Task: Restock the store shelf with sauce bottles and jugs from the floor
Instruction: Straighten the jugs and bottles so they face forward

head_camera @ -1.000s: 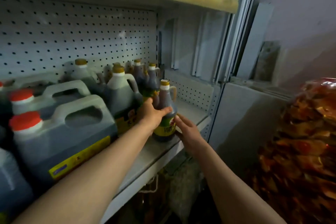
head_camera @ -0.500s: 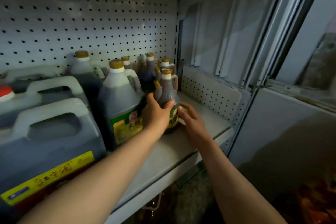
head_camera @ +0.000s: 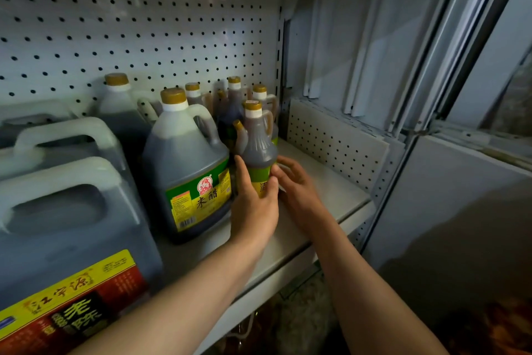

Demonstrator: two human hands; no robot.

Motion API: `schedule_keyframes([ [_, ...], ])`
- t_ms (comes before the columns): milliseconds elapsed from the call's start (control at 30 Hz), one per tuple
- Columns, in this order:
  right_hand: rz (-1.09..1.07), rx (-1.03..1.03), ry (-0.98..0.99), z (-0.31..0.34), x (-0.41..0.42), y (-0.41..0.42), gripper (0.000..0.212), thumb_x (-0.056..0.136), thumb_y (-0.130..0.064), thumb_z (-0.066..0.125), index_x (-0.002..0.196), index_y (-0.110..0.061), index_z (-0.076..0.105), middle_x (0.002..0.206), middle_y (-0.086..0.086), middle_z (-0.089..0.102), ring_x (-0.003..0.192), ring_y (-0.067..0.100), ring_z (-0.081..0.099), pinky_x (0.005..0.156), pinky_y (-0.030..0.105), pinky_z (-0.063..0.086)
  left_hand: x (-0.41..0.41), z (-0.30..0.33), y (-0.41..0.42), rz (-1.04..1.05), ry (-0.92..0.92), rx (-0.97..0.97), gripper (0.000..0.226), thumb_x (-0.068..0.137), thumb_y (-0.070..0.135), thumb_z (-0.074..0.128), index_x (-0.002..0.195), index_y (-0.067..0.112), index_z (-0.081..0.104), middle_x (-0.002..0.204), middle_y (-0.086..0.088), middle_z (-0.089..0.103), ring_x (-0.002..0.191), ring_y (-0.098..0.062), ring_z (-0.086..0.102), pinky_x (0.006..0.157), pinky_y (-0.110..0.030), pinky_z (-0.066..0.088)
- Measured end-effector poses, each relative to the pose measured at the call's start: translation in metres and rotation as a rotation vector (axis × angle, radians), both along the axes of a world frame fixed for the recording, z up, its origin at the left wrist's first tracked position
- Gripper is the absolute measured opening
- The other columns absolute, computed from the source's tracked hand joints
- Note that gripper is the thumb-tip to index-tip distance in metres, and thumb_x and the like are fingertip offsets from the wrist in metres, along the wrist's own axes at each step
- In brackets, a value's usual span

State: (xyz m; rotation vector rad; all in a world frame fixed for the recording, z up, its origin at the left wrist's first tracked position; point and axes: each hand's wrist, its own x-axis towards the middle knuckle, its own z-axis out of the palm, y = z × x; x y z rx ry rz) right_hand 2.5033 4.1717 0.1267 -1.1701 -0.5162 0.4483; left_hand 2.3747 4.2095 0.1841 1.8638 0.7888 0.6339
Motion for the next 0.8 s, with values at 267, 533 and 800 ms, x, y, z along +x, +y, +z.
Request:
schedule_keyframes([
  [267, -0.042, -0.077, -0.052, 0.003, 0.003, 0.025, 0.032, 0.097, -0.016, 0.066, 0.127, -0.005, 0.062, 0.116, 0.020, 0.072, 0.106, 0.033, 0.070, 0.094, 0.048, 0.057, 0.012, -0.008, 0.014, 0.016, -0.191, -0.118, 0.067, 0.101, 0.046, 0.048, 0.156, 0.045, 0.008, 0.166, 0.010, 0.011, 0.150, -0.018, 0.020, 0.109, -0.028, 0.026],
  [533, -0.109, -0.027, -0.054, -0.003, -0.003, 0.025, 0.042, 0.106, -0.040, 0.047, 0.121, -0.006, 0.065, 0.117, 0.020, 0.070, 0.115, 0.035, 0.065, 0.104, 0.063, 0.047, 0.016, -0.020, 0.011, 0.062, -0.233, -0.129, 0.055, 0.105, 0.042, 0.038, 0.156, 0.041, 0.017, 0.165, 0.013, 0.015, 0.150, -0.015, 0.020, 0.114, -0.028, 0.024],
  [800, 0.049, -0.181, -0.142, -0.005, -0.005, 0.029, 0.070, 0.099, -0.067, 0.022, 0.142, -0.026, 0.059, 0.138, -0.008, 0.064, 0.132, 0.010, 0.055, 0.116, 0.056, 0.036, 0.046, -0.020, 0.028, 0.114, -0.334, -0.216, 0.054, 0.107, 0.044, 0.032, 0.157, 0.039, 0.012, 0.166, 0.008, 0.013, 0.152, -0.016, 0.017, 0.123, -0.042, 0.016],
])
